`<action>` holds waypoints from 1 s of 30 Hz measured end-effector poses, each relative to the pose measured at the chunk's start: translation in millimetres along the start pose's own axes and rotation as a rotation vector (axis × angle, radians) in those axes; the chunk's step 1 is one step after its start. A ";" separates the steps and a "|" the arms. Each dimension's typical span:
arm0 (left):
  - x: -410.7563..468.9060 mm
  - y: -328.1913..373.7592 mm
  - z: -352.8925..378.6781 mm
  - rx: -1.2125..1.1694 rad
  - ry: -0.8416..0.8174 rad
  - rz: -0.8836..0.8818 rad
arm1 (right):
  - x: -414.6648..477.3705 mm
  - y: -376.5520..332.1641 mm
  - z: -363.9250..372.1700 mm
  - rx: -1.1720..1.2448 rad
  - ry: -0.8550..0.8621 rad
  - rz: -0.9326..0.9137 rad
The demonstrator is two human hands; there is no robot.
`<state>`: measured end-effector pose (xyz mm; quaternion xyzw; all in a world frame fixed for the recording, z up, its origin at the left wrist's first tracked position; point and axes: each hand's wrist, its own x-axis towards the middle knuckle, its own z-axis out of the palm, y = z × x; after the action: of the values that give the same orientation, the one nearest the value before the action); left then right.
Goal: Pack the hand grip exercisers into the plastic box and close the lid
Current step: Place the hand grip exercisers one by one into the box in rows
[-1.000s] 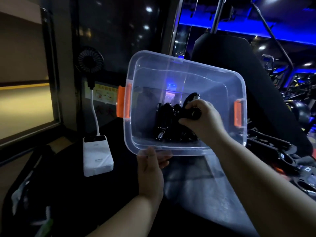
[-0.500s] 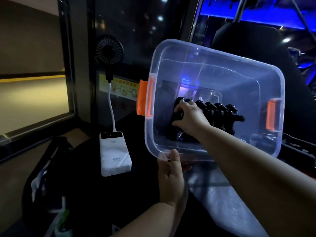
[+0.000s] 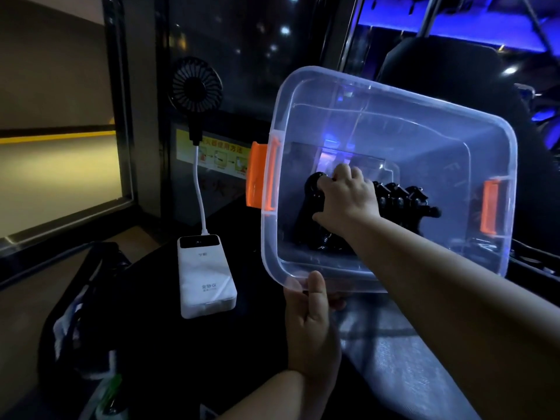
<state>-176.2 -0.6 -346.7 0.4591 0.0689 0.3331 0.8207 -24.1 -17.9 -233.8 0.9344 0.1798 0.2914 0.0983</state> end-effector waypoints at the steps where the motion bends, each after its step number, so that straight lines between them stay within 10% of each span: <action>1: -0.3 0.7 -0.1 -0.005 -0.006 -0.009 | 0.8 1.1 1.1 -0.021 0.017 -0.051; 7: 0.1 9.0 4.5 -0.128 0.073 -0.167 | 2.6 -2.9 18.0 -0.156 -0.140 -0.323; 30: -0.6 -2.6 2.1 -0.042 -0.007 -0.007 | 3.2 -5.2 25.4 -0.317 -0.188 -0.349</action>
<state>-174.5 -3.4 -347.8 0.4426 0.0605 0.3299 0.8316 -8.4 -13.9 -254.3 0.8851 0.2805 0.2064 0.3086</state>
